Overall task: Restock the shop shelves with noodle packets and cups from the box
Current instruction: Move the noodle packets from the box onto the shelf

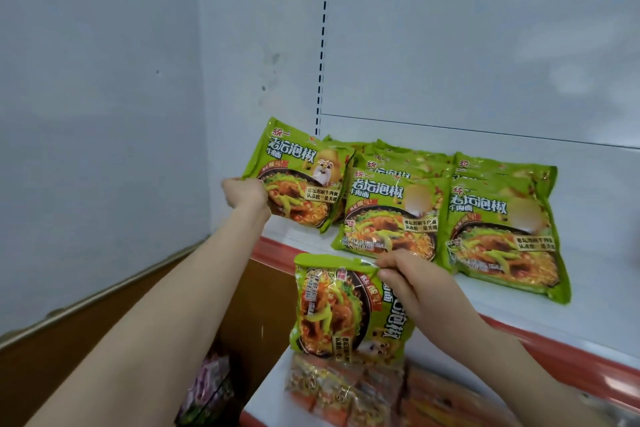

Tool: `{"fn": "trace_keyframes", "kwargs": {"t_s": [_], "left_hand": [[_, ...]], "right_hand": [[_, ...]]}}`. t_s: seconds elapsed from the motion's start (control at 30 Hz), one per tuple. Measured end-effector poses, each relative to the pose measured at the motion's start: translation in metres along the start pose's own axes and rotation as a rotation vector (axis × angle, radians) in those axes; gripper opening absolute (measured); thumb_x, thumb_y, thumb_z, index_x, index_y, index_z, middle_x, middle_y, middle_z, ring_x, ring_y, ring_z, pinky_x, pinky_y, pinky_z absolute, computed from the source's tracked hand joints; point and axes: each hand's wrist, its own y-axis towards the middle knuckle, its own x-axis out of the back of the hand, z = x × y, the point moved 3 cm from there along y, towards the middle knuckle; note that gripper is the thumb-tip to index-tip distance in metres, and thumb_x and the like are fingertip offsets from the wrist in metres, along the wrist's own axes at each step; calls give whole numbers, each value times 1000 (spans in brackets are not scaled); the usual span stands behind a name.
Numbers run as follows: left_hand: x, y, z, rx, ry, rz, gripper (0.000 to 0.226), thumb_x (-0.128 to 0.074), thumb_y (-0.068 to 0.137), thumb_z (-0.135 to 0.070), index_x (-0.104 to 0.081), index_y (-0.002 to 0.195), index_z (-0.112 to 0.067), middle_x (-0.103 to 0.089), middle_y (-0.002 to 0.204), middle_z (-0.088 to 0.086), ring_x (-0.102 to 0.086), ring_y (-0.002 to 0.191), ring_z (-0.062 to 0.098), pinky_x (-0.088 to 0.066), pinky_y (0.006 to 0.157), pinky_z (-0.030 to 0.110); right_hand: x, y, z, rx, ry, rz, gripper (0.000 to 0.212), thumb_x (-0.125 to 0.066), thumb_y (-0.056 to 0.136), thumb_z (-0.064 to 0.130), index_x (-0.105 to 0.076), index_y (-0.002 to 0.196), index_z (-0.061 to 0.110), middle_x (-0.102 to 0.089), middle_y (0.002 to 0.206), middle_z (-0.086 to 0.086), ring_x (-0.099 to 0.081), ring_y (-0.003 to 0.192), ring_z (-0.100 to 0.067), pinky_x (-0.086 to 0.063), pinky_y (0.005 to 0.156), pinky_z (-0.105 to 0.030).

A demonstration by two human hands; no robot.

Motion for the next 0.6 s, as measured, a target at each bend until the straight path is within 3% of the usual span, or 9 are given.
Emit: {"fn": "trace_keyframes", "kwargs": {"t_s": [0.07, 0.2, 0.3, 0.43, 0.53, 0.6], "left_hand": [[-12, 0, 8, 17, 11, 29, 23, -35, 85, 6, -45, 103, -5, -55, 118, 21, -54, 85, 26, -52, 81, 43], [-23, 8, 23, 65, 68, 95, 37, -35, 84, 8, -40, 120, 4, -54, 121, 26, -59, 106, 36, -49, 88, 50], [-23, 12, 30, 19, 267, 222, 38, -45, 85, 1, -36, 122, 4, -51, 123, 25, -55, 110, 36, -49, 93, 47], [-19, 10, 31, -182, 747, 421, 50, -62, 86, -25, -41, 122, 3, -52, 122, 21, -51, 113, 35, -44, 90, 39], [-18, 11, 26, -404, 1066, 437, 53, -58, 87, -39, -44, 120, -1, -50, 123, 24, -48, 114, 38, -42, 92, 43], [-21, -1, 19, -646, 1143, 434, 55, -57, 86, -42, -45, 124, -3, -47, 125, 25, -43, 119, 39, -38, 96, 44]], "right_hand": [[0, -1, -1, -13, -28, -5, 57, -25, 82, 46, -66, 94, 7, -55, 77, 10, -55, 70, -11, -40, 58, -16], [1, -2, -6, -61, -44, 24, 65, -19, 78, 53, -64, 95, 10, -45, 74, 25, -46, 68, 1, -33, 61, -7], [1, -4, -10, -84, -55, 21, 62, -20, 79, 53, -64, 94, 13, -41, 72, 31, -43, 62, 8, -31, 60, -6], [-1, -5, -13, -77, -62, 36, 60, -22, 80, 53, -64, 94, 12, -40, 71, 32, -40, 65, 15, -31, 58, -7], [-2, -6, -14, -84, -53, 30, 63, -21, 79, 54, -64, 96, 11, -40, 71, 31, -40, 65, 13, -33, 58, -9], [-1, -6, -14, -87, -41, 25, 62, -21, 79, 54, -64, 96, 12, -43, 72, 29, -43, 65, 10, -34, 59, -9]]}}
